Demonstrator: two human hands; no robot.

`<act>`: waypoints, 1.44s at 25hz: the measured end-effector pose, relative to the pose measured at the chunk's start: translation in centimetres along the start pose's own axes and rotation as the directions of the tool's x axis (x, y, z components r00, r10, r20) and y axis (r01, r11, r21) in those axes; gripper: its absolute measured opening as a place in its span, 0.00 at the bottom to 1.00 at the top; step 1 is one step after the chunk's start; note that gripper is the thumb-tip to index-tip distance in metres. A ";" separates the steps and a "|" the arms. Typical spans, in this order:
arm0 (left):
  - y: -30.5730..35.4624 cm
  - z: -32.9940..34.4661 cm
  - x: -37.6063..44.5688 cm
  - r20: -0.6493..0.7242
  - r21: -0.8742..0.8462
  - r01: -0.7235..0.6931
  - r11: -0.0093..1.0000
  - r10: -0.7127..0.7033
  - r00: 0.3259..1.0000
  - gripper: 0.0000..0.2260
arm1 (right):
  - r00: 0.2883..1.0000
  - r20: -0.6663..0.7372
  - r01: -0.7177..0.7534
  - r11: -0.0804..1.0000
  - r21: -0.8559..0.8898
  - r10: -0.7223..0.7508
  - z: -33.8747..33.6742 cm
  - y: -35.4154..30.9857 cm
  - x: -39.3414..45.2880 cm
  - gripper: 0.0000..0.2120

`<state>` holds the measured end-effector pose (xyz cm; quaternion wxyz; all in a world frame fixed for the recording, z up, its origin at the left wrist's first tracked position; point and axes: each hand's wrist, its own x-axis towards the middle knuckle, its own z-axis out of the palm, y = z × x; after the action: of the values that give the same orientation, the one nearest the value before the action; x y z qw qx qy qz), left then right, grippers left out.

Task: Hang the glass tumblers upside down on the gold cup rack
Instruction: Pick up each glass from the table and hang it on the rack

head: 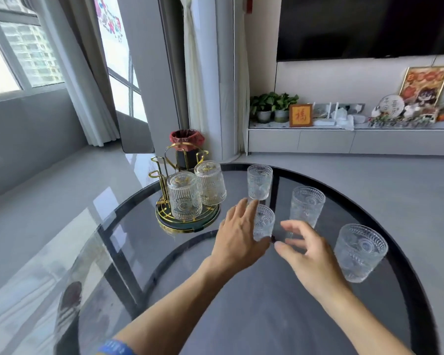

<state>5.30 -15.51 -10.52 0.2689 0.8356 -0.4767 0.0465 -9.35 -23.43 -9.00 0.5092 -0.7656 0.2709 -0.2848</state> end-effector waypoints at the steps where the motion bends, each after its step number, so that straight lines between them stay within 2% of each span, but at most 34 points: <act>1: 0.1 0.3 0.4 0.014 -0.011 0.047 0.999 -0.047 0.999 0.39 | 1.000 0.012 -0.019 0.999 0.028 0.019 0.0 0.0 0.0 0.15; 5: 0.5 1.6 1.5 0.006 -0.173 0.192 0.966 -0.194 0.981 0.39 | 0.996 0.042 -0.082 0.990 0.112 0.077 -0.4 0.0 0.2 0.14; 10: 1.0 2.7 1.9 0.008 -0.264 0.345 0.900 -0.356 0.934 0.41 | 0.981 0.048 -0.192 0.964 0.187 0.186 -0.7 0.0 0.5 0.11; 13: 1.2 2.1 1.7 -0.027 -0.267 0.355 0.896 -0.375 0.927 0.45 | 0.968 0.014 -0.250 0.950 0.189 0.252 -0.8 0.4 0.8 0.12; 15: 1.3 0.7 1.0 -0.086 -0.352 0.290 0.890 -0.339 0.937 0.40 | 0.950 0.000 -0.301 0.914 0.272 0.313 -0.4 0.4 0.5 0.16; 17: 1.5 -1.5 0.4 -0.123 -0.554 0.189 0.811 -0.304 0.945 0.35 | 0.908 0.074 -0.398 0.792 0.462 0.413 0.3 0.0 0.3 0.19; 19: 1.8 -3.9 -0.4 -0.121 -0.678 0.097 0.728 -0.240 0.963 0.33 | 0.861 0.253 -0.491 0.594 0.637 0.441 1.2 -0.4 0.1 0.20; 22: 1.4 -6.6 -2.3 -0.081 -0.715 0.005 0.699 -0.090 0.993 0.34 | 0.838 0.458 -0.542 0.360 0.760 0.296 1.8 -1.3 -0.3 0.28; 24: 0.7 -6.9 -3.9 -0.057 -0.684 -0.029 0.729 -0.013 0.998 0.35 | 0.829 0.514 -0.559 0.279 0.781 0.220 2.1 -1.7 -1.0 0.28; 27: -0.3 -6.9 -5.4 -0.028 -0.616 -0.061 0.785 0.055 0.998 0.36 | 0.826 0.499 -0.562 0.306 0.769 0.262 3.0 -1.8 -1.3 0.25; 29: -1.2 -7.7 -5.1 -0.013 -0.627 -0.065 0.776 0.073 0.997 0.32 | 0.840 0.448 -0.538 0.371 0.757 0.306 3.4 -2.4 -0.5 0.21; 30: -2.1 -8.4 -4.5 -0.043 -0.615 -0.082 0.784 0.071 0.997 0.29 | 0.856 0.411 -0.511 0.404 0.758 0.313 3.4 -3.0 0.3 0.20; 33: -5.6 -11.8 -0.7 -0.282 -0.421 -0.134 0.897 0.011 0.959 0.19 | 0.915 0.264 -0.391 0.500 0.773 0.306 2.9 -5.7 4.4 0.20; 35: -8.2 -14.1 2.6 -0.377 -0.249 -0.103 0.963 0.002 0.926 0.18 | 0.955 0.184 -0.289 0.604 0.743 0.231 2.8 -8.1 8.0 0.21; 36: -9.6 -14.8 4.1 -0.364 -0.147 -0.064 0.987 0.006 0.931 0.20 | 0.974 0.140 -0.226 0.678 0.699 0.179 2.8 -9.2 9.7 0.21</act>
<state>18.07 -7.55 -0.41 0.4161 0.7804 -0.4358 0.1672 0.55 -25.43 0.24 0.8010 -0.4833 0.2075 -0.2859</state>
